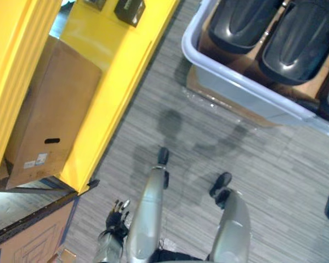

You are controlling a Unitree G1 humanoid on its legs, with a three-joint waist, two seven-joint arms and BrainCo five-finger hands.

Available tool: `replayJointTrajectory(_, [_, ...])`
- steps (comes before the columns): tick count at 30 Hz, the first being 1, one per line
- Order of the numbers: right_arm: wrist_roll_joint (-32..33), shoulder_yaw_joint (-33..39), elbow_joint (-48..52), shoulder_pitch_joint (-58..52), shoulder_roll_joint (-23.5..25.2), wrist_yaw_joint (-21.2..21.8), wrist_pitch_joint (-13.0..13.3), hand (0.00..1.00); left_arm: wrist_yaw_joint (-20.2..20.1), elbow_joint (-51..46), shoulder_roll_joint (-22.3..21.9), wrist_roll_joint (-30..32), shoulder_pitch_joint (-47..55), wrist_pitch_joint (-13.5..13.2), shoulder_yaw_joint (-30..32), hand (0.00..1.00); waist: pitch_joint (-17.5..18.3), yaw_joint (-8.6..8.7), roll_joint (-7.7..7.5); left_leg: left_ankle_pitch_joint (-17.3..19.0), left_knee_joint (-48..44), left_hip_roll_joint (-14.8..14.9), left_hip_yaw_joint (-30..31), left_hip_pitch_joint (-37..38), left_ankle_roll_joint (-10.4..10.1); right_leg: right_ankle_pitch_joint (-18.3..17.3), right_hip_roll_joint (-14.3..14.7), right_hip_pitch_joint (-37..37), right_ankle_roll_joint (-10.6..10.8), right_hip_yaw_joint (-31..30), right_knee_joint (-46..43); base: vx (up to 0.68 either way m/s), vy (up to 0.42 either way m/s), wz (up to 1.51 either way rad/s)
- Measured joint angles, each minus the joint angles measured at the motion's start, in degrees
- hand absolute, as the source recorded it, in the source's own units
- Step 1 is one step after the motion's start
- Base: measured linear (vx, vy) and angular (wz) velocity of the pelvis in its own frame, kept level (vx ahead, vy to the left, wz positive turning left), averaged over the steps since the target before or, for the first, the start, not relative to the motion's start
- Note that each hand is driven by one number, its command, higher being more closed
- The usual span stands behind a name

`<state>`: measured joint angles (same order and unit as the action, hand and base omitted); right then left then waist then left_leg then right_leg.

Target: Walk over and take plastic housings, then place them on the shelf

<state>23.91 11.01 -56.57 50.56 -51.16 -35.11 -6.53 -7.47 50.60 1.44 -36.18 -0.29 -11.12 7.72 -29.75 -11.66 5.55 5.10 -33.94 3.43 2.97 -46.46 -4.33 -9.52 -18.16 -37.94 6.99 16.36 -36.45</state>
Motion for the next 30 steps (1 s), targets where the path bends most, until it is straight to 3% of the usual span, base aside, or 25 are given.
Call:
replayJointTrajectory(5, [0.0, -1.6, -0.4, 0.9, 0.0, -0.3, -2.5, 0.0, 0.0, 0.0, -0.3, -1.7, 0.0, -0.5, -0.1, 0.0, 0.0, -0.16, 0.01, 0.0, -0.2, -0.2, 0.1, -0.4, 0.1, -0.1, -0.3, -0.2, 0.0, 0.0, -0.5, 0.0, 0.0, 0.0])
replayJointTrajectory(6, [0.1, -1.7, -0.4, 0.9, 0.0, -0.3, -2.6, 1.0, 0.0, 0.0, -0.3, -1.7, -0.1, -0.5, -0.1, 0.0, 0.0, -0.21, 0.01, 0.0, -0.2, -0.3, 0.1, -0.4, 0.1, -0.1, -0.4, -0.3, 0.0, 0.0, -0.6, 0.0, 0.023, 0.06])
replayJointTrajectory(12, [0.0, -2.2, -0.7, 1.8, -0.7, -2.5, -5.2, 1.0, 0.0, 0.0, -0.5, -2.2, -0.1, -1.0, -0.4, 0.0, 0.0, -0.3, 0.02, -0.2, 0.0, -0.5, -0.2, -0.7, 0.2, -0.4, -0.8, -0.8, 0.0, 0.0, -0.9, 0.0, 0.007, 0.02])
replayJointTrajectory(20, [-0.1, -2.2, -1.6, 1.9, -1.0, -2.7, -6.0, 1.0, 0.0, 0.0, -0.6, -2.3, -0.2, -1.3, -1.6, 0.0, 0.2, -0.3, 0.28, -0.9, 1.1, -0.5, -0.4, 0.2, 0.1, -0.3, -0.8, -0.7, -0.1, -0.5, -0.9, 0.03, 0.0, -0.01])
replayJointTrajectory(25, [-2.3, -2.4, -1.9, 1.9, -1.0, -4.2, -9.1, 1.0, 0.0, 0.0, -1.1, -2.3, -0.2, -1.4, -2.3, 0.0, 1.8, -0.23, 2.73, -1.3, 2.0, -0.3, -0.3, 1.5, -0.1, -0.3, -0.6, 0.6, -0.1, 0.3, -0.1, 0.01, -0.002, 0.02])
replayJointTrajectory(30, [-2.5, -4.0, -1.8, 1.9, -0.9, -4.7, -11.3, 1.0, 0.0, -0.2, -1.8, -2.3, -0.3, -3.1, -2.5, 0.0, 2.2, -0.27, 3.08, -1.8, 3.4, 0.1, -0.2, 3.0, -0.4, 0.0, 0.1, 2.1, -0.3, 0.6, 1.2, 0.0, 0.0, 0.0])
